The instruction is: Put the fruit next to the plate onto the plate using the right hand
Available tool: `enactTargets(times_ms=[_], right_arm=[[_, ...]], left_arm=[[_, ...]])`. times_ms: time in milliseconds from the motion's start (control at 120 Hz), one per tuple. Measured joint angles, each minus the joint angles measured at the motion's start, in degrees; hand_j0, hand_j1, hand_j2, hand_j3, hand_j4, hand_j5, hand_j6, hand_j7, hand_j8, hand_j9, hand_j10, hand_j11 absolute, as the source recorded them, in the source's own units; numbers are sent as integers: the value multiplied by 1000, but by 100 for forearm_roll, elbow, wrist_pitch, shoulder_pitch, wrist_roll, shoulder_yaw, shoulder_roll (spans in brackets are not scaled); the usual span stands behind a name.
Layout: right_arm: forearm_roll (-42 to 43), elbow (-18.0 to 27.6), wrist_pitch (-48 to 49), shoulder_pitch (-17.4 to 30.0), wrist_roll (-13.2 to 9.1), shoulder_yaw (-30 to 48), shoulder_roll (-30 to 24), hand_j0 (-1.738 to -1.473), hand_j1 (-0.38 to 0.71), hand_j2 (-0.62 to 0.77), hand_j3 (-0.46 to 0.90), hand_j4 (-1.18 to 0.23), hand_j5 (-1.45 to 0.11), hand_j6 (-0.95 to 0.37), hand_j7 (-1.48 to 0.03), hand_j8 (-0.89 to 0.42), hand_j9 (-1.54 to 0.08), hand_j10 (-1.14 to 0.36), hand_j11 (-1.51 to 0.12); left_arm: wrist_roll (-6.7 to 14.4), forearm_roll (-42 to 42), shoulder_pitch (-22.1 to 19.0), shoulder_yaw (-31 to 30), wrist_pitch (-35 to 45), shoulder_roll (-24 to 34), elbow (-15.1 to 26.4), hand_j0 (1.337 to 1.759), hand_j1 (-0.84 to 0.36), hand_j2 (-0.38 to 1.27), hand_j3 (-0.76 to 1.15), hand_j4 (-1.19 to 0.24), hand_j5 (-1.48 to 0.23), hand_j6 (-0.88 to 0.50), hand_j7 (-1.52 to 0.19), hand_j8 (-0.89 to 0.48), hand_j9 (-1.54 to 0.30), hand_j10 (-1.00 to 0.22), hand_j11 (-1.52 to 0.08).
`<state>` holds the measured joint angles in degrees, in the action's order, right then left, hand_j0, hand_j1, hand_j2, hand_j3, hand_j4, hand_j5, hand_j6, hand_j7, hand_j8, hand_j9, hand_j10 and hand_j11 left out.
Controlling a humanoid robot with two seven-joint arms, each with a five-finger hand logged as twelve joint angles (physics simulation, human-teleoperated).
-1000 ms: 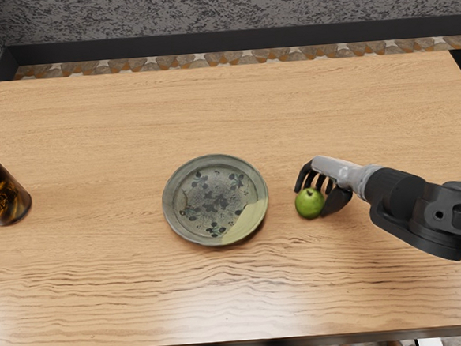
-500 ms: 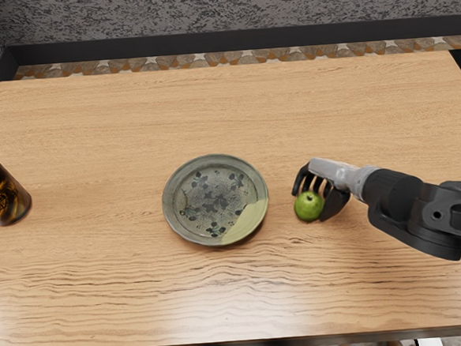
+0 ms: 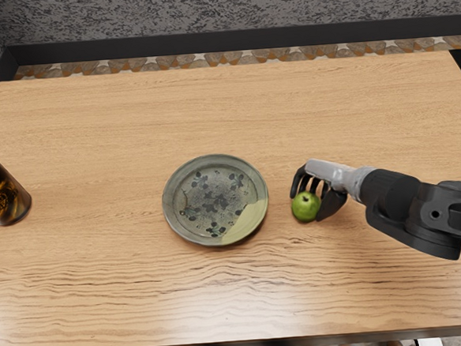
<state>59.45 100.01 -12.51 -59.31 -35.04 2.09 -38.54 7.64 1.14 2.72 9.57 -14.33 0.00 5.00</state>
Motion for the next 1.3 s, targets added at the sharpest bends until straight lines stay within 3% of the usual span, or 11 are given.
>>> enactTargets(times_ms=[458, 967, 1300], right_arm=[[-13, 0, 32, 70, 5, 139, 8, -1656, 305, 381, 0, -665, -924, -471, -911, -492, -922, -693, -923], [-211, 1, 1036, 795, 12, 1721, -7, -1657, 289, 451, 0, -731, -1001, -498, -975, -508, -1012, -726, -1019], [-787, 1, 1443, 904, 7, 2362, 28, -1658, 340, 539, 0, -725, -1027, -481, -989, -498, -1020, -742, -1025]], left_arm=[[0, 0, 0, -6, 0, 0, 1, 1658, 348, 0, 0, -1, -1, -1, -1, -1, -1, -1, -1], [0, 0, 0, -15, 0, 0, -2, 1658, 348, 0, 0, -1, -1, -1, -1, -1, -1, -1, -1], [0, 0, 0, -23, 0, 0, -3, 1658, 348, 0, 0, -1, -1, -1, -1, -1, -1, -1, -1]])
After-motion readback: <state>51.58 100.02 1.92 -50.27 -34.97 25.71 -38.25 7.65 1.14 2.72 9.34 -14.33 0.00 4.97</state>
